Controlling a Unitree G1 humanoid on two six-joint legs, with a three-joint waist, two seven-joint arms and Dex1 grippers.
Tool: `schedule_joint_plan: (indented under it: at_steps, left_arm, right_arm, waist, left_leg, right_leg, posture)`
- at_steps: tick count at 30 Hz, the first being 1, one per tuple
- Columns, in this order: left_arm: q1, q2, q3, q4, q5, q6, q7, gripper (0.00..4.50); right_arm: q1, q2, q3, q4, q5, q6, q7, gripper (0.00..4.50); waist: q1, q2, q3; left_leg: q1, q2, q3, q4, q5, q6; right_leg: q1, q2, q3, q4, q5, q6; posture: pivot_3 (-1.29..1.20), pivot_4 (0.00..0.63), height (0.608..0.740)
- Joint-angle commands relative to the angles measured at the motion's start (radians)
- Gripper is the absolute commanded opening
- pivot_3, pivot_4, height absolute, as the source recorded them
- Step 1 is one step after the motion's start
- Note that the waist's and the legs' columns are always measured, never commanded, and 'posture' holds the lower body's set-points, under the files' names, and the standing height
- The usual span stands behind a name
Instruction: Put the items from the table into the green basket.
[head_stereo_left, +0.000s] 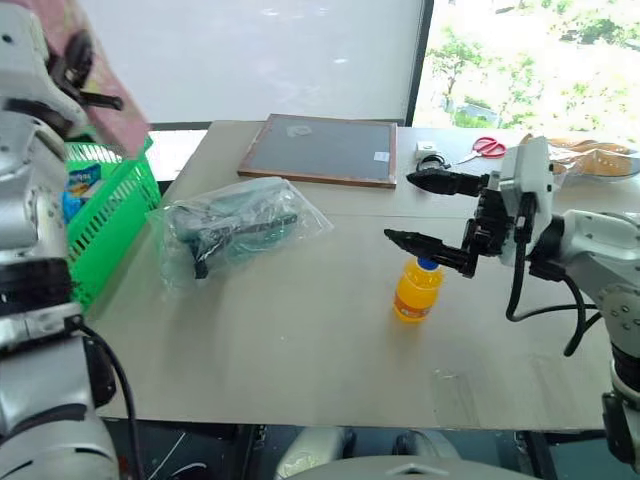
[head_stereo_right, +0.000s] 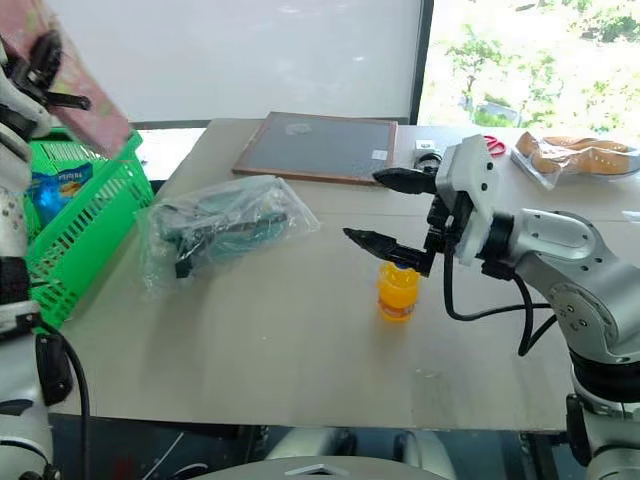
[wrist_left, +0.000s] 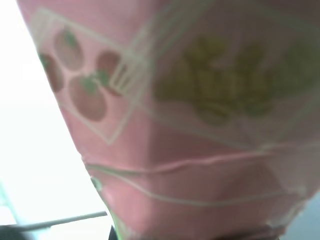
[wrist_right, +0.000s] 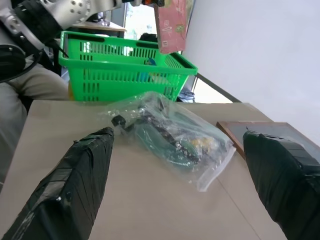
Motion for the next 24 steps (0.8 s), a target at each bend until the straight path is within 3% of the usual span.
schedule_joint_plan:
  at_steps: [1, 10, 11, 14, 17, 21, 24]
  left_arm:
    - [-0.069, 0.06, 0.001, 0.165, 0.106, -0.155, -0.024, 0.46]
    - [-0.118, 0.127, 0.005, 0.707, 0.204, -0.344, -0.081, 0.46]
    - [-0.111, 0.131, 0.011, 0.74, 0.205, -0.343, -0.073, 1.26]
    - [-0.104, 0.149, 0.032, 0.794, 0.207, -0.348, -0.008, 2.13]
    - [-0.113, 0.159, 0.034, 0.801, 0.216, -0.35, 0.044, 3.45]
    - [-0.122, 0.145, 0.082, 0.777, 0.17, -0.346, 0.035, 3.45]
    - [-0.126, 0.069, 0.13, 0.644, 0.066, -0.365, -0.135, 3.45]
  right_arm:
    - [-0.043, 0.019, 0.008, -0.005, 0.018, -0.001, -0.02, 4.4]
    - [-0.048, -0.028, 0.041, -0.021, 0.03, 0.026, 0.027, 4.4]
    - [-0.045, -0.041, 0.044, -0.024, 0.029, 0.025, 0.042, 4.44]
    - [-0.048, -0.067, 0.045, -0.02, 0.03, 0.021, 0.068, 4.44]
    - [-0.066, -0.073, 0.036, -0.01, 0.048, 0.02, 0.083, 4.44]
    - [-0.074, -0.081, 0.031, -0.001, 0.053, 0.015, 0.091, 4.44]
    - [-0.067, -0.113, 0.006, 0.012, 0.047, 0.017, 0.102, 4.44]
  waist:
    - [-0.001, 0.0, 0.0]
    - [-0.004, -0.003, -0.001]
    - [-0.006, -0.004, -0.001]
    - [-0.014, -0.006, -0.002]
    - [-0.024, -0.013, -0.002]
    - [-0.028, -0.014, -0.003]
    - [-0.026, -0.015, -0.003]
  left_leg:
    - [0.0, 0.0, 0.0, 0.0, 0.0, 0.0]
    - [-0.001, 0.0, -0.001, 0.001, 0.0, 0.0]
    - [-0.001, 0.0, -0.001, 0.001, 0.0, 0.0]
    - [-0.001, -0.001, -0.001, 0.001, 0.0, 0.001]
    - [-0.001, -0.001, -0.001, 0.001, 0.0, 0.001]
    - [-0.001, -0.001, -0.001, 0.001, -0.001, 0.001]
    - [-0.002, -0.001, -0.001, 0.002, -0.001, 0.001]
  right_leg:
    - [0.0, 0.0, 0.0, 0.0, 0.0, 0.0]
    - [0.0, 0.0, -0.001, 0.001, 0.0, 0.0]
    - [0.0, 0.0, -0.002, 0.0, 0.0, 0.0]
    - [0.0, 0.0, -0.001, 0.001, 0.0, 0.0]
    - [0.0, -0.001, -0.001, 0.001, 0.0, 0.0]
    - [-0.001, -0.001, -0.001, 0.001, 0.0, 0.0]
    - [-0.001, -0.001, -0.001, 0.001, 0.0, 0.0]
  posture:
    - [0.13, 0.016, 0.74]
    - [0.12, 0.021, 0.74]
    - [0.11, 0.021, 0.74]
    - [0.1, 0.019, 0.74]
    - [0.1, 0.014, 0.74]
    - [0.11, 0.012, 0.74]
    - [0.1, 0.017, 0.74]
